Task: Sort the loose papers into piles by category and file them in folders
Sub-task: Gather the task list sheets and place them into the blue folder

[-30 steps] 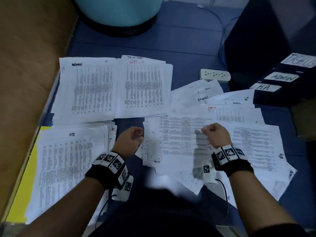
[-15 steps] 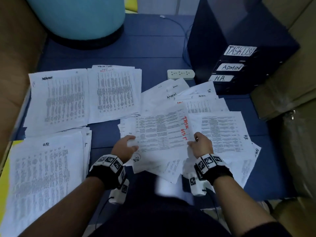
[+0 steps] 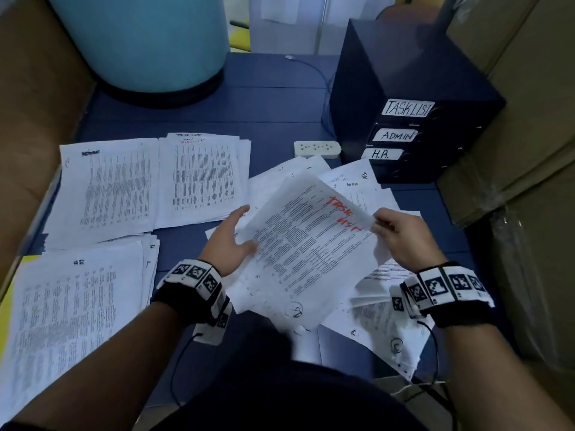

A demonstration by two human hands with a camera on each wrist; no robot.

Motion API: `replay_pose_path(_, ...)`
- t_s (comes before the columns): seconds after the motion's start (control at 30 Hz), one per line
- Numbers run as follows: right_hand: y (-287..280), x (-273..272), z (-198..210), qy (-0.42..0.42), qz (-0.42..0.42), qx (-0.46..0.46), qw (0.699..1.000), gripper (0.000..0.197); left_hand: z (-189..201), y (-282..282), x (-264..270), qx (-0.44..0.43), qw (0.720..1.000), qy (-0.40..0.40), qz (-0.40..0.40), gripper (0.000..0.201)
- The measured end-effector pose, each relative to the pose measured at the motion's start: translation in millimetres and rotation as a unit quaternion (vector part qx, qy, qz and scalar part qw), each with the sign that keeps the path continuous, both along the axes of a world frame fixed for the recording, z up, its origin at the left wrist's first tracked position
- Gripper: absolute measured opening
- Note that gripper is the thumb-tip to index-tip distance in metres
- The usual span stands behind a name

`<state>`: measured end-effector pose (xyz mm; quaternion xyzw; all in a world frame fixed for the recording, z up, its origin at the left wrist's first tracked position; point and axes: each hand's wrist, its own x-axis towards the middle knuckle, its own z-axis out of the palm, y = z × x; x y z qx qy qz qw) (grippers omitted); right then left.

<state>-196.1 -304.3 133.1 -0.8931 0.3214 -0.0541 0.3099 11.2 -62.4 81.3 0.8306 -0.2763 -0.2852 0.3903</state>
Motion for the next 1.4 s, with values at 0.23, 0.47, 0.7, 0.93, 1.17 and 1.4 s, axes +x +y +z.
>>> replay_pose_path(0.23, -9.7, 15.4, 13.1, -0.160, -0.112, 0.047, 0.980, 0.012, 19.4, -11.5, -10.9, -0.045, 0.998, 0.045, 0.019, 0.025)
replay_pose_path(0.47, 38.2, 23.9, -31.2, -0.123, -0.151, 0.250, 0.948, 0.041, 7.1, -3.7, -8.6, -0.115, 0.977, 0.084, 0.159, 0.009)
replay_pose_path(0.7, 46.2, 29.7, -40.8, -0.191, -0.181, 0.237, 0.935, 0.026, 6.6, -2.1, -12.1, -0.133, 0.977, 0.089, 0.143, 0.016)
replay_pose_path(0.93, 40.8, 25.6, -45.4, -0.175, -0.212, 0.256, 0.927, 0.044, 1.9, 3.0, -3.3, -0.157, 0.964, 0.168, 0.132, 0.026)
replay_pose_path(1.17, 33.6, 16.1, -39.6, -0.173, -0.290, 0.242, 0.909, 0.035, -2.8, 4.6, 4.1, -0.151, 0.968, 0.140, 0.143, 0.032)
replay_pose_path(1.4, -0.7, -21.3, -45.5, -0.221, -0.421, 0.216, 0.853, 0.025, -9.6, 7.3, 10.1, -0.159, 0.964, 0.132, 0.164, 0.032)
